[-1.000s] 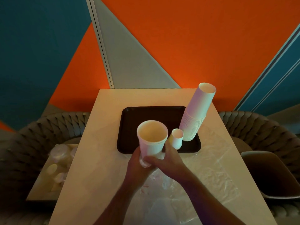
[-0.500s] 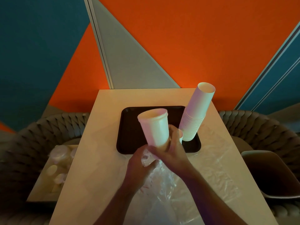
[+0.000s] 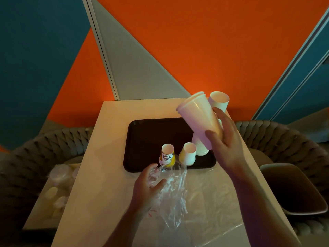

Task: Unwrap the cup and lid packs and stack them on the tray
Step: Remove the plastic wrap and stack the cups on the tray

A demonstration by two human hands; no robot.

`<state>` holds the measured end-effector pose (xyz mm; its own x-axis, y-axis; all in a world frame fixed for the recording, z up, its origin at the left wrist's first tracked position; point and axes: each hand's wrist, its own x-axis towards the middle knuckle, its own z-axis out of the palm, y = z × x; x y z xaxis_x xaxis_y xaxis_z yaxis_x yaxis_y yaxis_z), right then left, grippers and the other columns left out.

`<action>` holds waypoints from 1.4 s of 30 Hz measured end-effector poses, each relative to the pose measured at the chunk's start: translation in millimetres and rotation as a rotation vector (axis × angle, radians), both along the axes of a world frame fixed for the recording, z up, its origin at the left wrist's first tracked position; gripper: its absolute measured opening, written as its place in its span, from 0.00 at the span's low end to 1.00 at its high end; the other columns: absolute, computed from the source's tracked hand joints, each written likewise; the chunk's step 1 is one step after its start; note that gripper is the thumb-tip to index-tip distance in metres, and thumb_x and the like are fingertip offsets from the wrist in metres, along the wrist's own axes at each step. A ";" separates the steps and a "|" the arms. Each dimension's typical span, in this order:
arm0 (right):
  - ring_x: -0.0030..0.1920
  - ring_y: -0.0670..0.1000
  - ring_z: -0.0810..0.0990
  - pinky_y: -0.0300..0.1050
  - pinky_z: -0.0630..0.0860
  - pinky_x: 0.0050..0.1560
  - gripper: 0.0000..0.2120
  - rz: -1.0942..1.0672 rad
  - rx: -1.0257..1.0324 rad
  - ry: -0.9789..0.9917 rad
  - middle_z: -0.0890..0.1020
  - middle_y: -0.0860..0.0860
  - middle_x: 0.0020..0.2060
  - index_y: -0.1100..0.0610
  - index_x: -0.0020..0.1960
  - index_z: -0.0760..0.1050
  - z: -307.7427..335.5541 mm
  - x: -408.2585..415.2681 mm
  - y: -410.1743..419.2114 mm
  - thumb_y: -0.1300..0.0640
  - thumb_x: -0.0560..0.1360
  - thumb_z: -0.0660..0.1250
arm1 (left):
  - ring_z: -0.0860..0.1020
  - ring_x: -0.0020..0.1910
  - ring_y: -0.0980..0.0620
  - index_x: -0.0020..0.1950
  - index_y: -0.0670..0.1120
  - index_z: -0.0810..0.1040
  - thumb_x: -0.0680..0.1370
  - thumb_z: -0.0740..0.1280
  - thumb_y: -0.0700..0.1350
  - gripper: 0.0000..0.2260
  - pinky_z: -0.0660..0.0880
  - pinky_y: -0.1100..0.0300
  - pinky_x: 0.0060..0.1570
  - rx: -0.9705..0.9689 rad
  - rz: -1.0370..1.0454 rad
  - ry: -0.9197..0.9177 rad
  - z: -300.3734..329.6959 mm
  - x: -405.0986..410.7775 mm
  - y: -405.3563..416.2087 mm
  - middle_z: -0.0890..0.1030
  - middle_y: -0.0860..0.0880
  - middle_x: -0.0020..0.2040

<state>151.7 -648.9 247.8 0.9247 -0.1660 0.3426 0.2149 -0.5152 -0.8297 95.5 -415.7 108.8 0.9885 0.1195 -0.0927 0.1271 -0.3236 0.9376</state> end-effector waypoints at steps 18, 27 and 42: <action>0.52 0.47 0.74 0.41 0.67 0.45 0.19 -0.277 -0.190 -0.105 0.79 0.48 0.59 0.45 0.62 0.78 53.0 -6.8 -26.4 0.41 0.73 0.65 | 0.80 0.55 0.56 0.67 0.57 0.74 0.73 0.78 0.45 0.25 0.76 0.70 0.47 -0.004 0.022 -0.006 0.8 -2.2 -2.8 0.79 0.56 0.62; 0.55 0.51 0.73 0.46 0.66 0.47 0.30 -0.311 -0.277 -0.115 0.75 0.51 0.62 0.48 0.67 0.73 77.5 -3.2 -32.8 0.52 0.66 0.77 | 0.79 0.55 0.58 0.67 0.58 0.74 0.73 0.77 0.46 0.25 0.83 0.49 0.48 -0.008 0.044 0.016 -1.8 -5.4 -2.2 0.79 0.56 0.62; 0.64 0.59 0.73 0.53 0.75 0.55 0.31 -0.256 -0.361 -0.155 0.68 0.55 0.72 0.53 0.72 0.68 66.5 70.9 -41.4 0.53 0.73 0.74 | 0.79 0.55 0.59 0.66 0.59 0.73 0.73 0.77 0.46 0.25 0.81 0.58 0.50 -0.005 0.030 0.028 8.1 -10.9 -5.4 0.77 0.61 0.60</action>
